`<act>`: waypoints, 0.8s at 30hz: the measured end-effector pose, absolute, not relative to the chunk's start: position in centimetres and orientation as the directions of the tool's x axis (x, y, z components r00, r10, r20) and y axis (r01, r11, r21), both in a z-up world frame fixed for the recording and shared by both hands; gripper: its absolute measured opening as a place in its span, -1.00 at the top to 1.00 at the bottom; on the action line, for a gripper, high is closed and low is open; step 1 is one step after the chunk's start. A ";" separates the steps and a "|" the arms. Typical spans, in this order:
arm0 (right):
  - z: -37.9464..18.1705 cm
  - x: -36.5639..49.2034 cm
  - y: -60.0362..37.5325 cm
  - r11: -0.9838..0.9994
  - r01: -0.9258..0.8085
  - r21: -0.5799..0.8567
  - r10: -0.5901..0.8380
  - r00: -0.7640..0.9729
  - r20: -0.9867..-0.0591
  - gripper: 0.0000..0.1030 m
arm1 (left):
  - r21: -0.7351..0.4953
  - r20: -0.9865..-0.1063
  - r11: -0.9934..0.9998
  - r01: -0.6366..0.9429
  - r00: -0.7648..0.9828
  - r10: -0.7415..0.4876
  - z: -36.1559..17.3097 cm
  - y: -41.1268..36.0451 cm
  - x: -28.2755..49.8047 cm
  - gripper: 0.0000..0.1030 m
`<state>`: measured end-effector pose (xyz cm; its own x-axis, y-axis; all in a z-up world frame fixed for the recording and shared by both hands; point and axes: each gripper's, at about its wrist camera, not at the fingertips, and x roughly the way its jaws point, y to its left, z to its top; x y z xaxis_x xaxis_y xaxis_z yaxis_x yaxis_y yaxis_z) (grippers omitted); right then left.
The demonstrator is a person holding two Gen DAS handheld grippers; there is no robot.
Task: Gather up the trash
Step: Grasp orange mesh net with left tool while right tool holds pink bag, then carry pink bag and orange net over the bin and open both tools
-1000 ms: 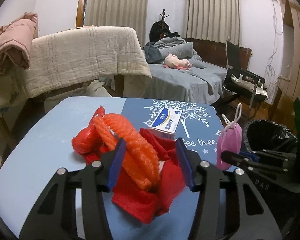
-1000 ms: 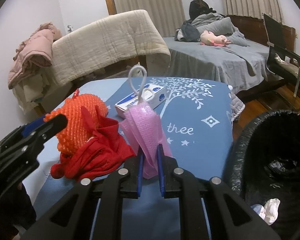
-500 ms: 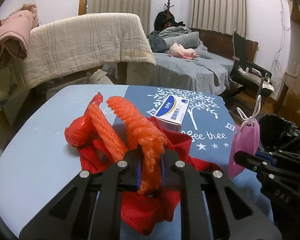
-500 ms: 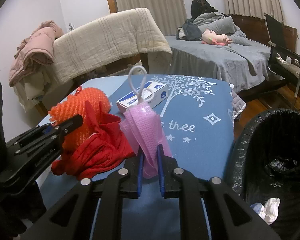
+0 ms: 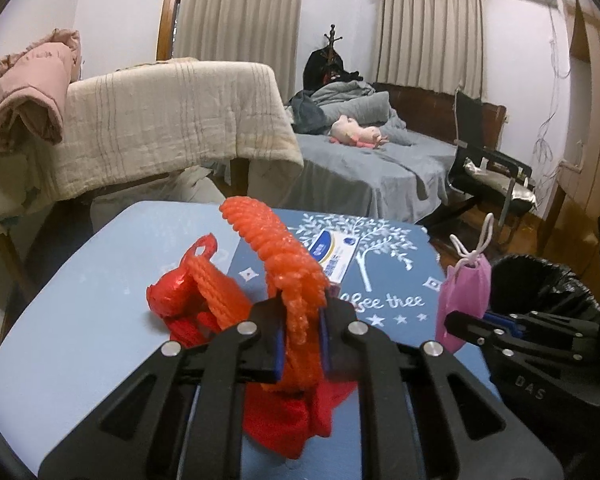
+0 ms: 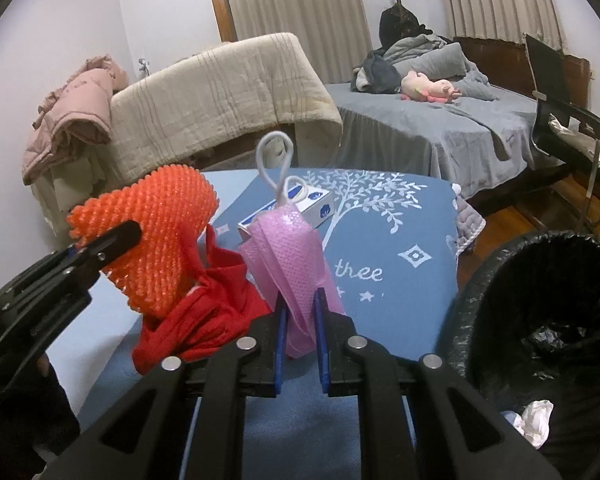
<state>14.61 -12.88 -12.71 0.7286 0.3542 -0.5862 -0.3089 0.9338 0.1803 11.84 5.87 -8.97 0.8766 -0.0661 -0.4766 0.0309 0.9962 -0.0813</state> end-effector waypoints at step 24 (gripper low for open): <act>-9.0 11.0 -19.5 0.967 -0.193 0.166 0.253 0.796 -0.549 0.75 | -0.105 -0.448 0.966 0.238 0.856 -0.259 -7.2 -1.8 8.6 0.77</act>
